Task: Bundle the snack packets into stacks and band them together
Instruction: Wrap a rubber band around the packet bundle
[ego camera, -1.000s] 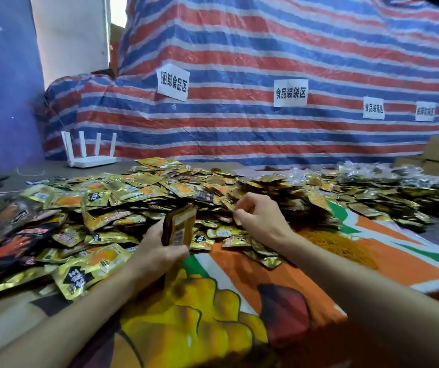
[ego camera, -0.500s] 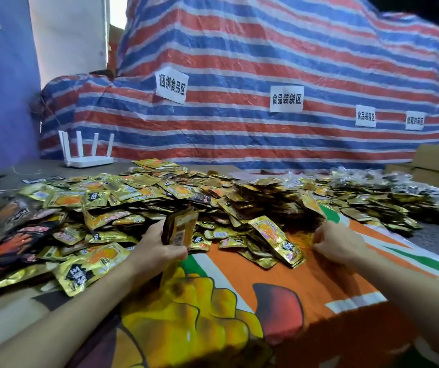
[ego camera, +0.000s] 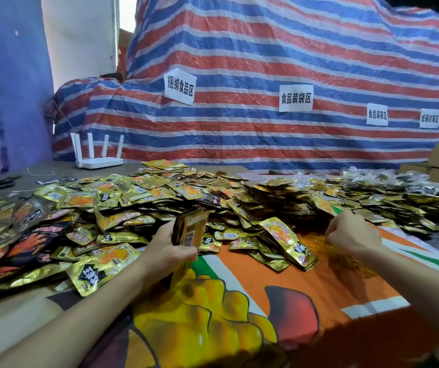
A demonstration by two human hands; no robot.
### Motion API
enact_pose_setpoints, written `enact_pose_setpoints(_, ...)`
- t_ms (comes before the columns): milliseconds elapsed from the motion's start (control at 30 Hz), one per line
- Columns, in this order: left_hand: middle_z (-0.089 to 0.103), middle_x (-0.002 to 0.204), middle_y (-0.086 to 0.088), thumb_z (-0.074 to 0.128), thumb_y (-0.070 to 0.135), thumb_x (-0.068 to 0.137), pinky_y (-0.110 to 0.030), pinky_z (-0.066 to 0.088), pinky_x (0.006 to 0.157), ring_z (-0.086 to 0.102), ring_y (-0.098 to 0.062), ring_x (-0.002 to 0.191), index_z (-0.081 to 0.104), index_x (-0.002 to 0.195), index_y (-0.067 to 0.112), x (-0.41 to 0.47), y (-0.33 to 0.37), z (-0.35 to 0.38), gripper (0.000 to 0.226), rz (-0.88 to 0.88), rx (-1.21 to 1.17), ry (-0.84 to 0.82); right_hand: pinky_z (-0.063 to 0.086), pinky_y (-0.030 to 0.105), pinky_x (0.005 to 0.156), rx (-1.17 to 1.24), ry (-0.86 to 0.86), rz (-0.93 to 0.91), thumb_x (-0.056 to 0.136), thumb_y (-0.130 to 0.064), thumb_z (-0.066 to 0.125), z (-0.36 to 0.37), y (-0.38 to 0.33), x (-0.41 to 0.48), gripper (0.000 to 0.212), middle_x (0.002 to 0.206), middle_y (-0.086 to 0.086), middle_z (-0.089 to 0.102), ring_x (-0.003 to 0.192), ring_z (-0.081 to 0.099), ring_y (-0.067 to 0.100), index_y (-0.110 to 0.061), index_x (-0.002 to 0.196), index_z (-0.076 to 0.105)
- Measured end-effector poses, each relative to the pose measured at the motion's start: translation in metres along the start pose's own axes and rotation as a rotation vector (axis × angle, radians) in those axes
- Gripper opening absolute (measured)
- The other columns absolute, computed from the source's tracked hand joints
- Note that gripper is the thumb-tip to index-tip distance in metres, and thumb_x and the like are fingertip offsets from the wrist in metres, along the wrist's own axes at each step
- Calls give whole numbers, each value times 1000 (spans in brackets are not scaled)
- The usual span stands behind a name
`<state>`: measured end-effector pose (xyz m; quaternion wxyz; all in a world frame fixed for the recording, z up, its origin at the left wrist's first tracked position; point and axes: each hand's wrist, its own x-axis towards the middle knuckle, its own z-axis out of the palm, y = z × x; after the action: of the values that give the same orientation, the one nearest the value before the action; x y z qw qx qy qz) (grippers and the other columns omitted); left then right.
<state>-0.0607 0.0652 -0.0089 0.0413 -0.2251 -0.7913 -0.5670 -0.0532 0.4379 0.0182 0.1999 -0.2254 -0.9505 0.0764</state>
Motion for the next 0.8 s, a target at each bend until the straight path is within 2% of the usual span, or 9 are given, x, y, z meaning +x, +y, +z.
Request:
enact_pose_setpoints(67, 63, 103, -29, 67, 16, 58, -54, 52, 87, 62, -42, 100, 61, 103, 0, 2, -5, 0, 48, 11, -8, -6, 57, 40, 72, 62, 15, 20, 81, -18, 82, -7, -2, 2, 8, 83, 3, 73, 80, 66, 27, -23, 76, 78)
enact_pose_setpoints(167, 64, 102, -26, 67, 17, 58, -52, 53, 85, 62, -41, 100, 61, 105, 1, 2, -4, 0, 50, -2, 6, -3, 58, 42, 78, 112, -20, 30, 80, -21, 85, -17, -3, 4, 11, 82, 4, 73, 84, 67, 27, -23, 72, 78)
enact_pose_setpoints(267, 64, 101, -24, 67, 17, 57, -48, 53, 84, 63, -39, 100, 62, 104, 4, 2, -3, 0, 49, -7, -7, -7, 58, 41, 74, 169, 24, 31, 81, -19, 85, -26, -4, 6, 7, 78, 5, 73, 80, 68, 27, -19, 76, 80)
enact_pose_setpoints(433, 64, 102, -27, 67, 16, 57, -53, 53, 89, 63, -42, 101, 61, 107, -2, 4, -5, 0, 54, -24, -32, 10, 61, 46, 77, 235, 64, -55, 80, -15, 86, -36, -18, 6, 7, 89, 11, 76, 81, 69, 28, -15, 76, 79)
enact_pose_setpoints(533, 65, 101, -24, 67, 16, 57, -50, 54, 87, 63, -40, 101, 62, 105, 0, 5, -6, -1, 51, -28, -41, 15, 61, 48, 78, 281, 118, -121, 80, -21, 86, -39, -37, 5, 14, 94, 11, 75, 83, 70, 28, -15, 90, 79)
enact_pose_setpoints(633, 62, 102, -29, 67, 15, 57, -55, 52, 88, 62, -44, 100, 61, 105, -2, 5, -5, -1, 51, -22, -61, 11, 60, 44, 76, 256, 211, -207, 83, -23, 84, -45, -59, 6, 21, 96, 11, 76, 82, 70, 27, -15, 101, 77)
enact_pose_setpoints(700, 61, 103, -31, 67, 15, 57, -57, 51, 88, 60, -46, 101, 60, 106, -3, 5, -5, -2, 52, -23, -66, 10, 60, 41, 75, 235, 228, -241, 86, -24, 82, -50, -71, 6, 19, 95, 11, 76, 79, 70, 27, -14, 101, 77)
enact_pose_setpoints(800, 61, 103, -32, 67, 14, 57, -57, 51, 88, 60, -46, 100, 60, 106, -4, 5, -5, -2, 53, -22, -79, 8, 61, 45, 76, 220, 209, -275, 87, -25, 80, -54, -85, 7, 14, 92, 11, 75, 80, 70, 28, -14, 94, 76)
